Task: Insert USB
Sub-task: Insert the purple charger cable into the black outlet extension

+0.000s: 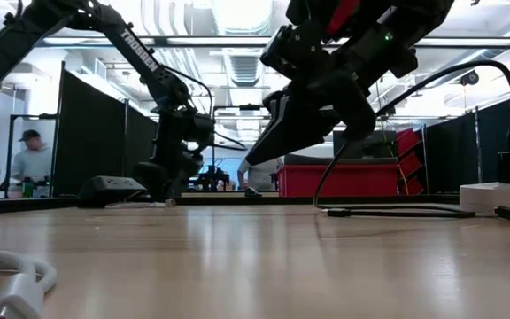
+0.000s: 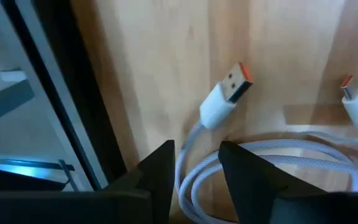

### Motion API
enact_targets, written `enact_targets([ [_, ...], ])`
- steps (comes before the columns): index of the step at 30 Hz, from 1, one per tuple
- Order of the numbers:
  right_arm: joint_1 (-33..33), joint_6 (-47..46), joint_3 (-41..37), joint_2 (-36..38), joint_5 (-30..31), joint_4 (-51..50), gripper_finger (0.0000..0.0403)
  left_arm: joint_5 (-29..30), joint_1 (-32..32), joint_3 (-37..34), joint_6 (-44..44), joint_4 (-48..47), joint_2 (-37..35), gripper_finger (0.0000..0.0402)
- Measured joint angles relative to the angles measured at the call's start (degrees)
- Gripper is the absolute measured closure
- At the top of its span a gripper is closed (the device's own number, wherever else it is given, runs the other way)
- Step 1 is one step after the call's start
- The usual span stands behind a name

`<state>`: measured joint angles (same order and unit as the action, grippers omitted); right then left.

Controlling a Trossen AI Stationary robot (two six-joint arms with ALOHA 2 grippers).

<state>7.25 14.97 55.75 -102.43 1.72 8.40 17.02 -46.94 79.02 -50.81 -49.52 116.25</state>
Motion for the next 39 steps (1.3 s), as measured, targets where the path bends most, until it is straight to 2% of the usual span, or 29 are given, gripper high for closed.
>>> enact_targets([
  [17, 0.0, -0.4, 0.0, 0.0, -0.2, 0.0, 0.0403, -2.1, 0.9, -1.0, -2.8, 2.6, 0.3, 0.0354],
  [20, 0.0, -0.1, 0.0, 0.0, -0.1, -0.1, 0.0403, -2.0, 1.3, -1.0, -0.4, 2.0, 0.3, 0.0386],
  [23, 0.0, 0.2, 0.0, 0.9, 2.1, -1.2, 0.0403, -3.1, 1.7, -0.5, 3.8, 0.3, 0.0, 0.0399],
  [28, 0.0, 3.0, 0.0, 5.1, 15.7, -6.3, 0.0403, -15.6, 2.7, -0.6, 8.0, -3.5, -5.0, 0.0401],
  [31, 0.0, 5.5, -0.1, 8.2, 20.8, -7.2, 0.0403, -27.9, 2.7, -1.6, 10.4, -2.2, -10.7, 0.0401],
  [35, -0.1, 13.0, -1.2, 10.5, 23.6, -4.0, 0.0403, -45.8, 3.0, -5.9, 15.8, 6.6, -19.3, 0.0401],
  [37, -0.4, 17.4, -1.7, 10.6, 25.9, -0.3, 0.0403, -49.6, 3.2, -8.8, 21.5, 12.5, -23.2, 0.0401],
  [39, -1.0, 23.6, -1.7, 10.2, 26.8, 2.7, 0.0403, -49.7, 3.5, -11.8, 28.3, 17.7, -25.9, 0.0401],
])
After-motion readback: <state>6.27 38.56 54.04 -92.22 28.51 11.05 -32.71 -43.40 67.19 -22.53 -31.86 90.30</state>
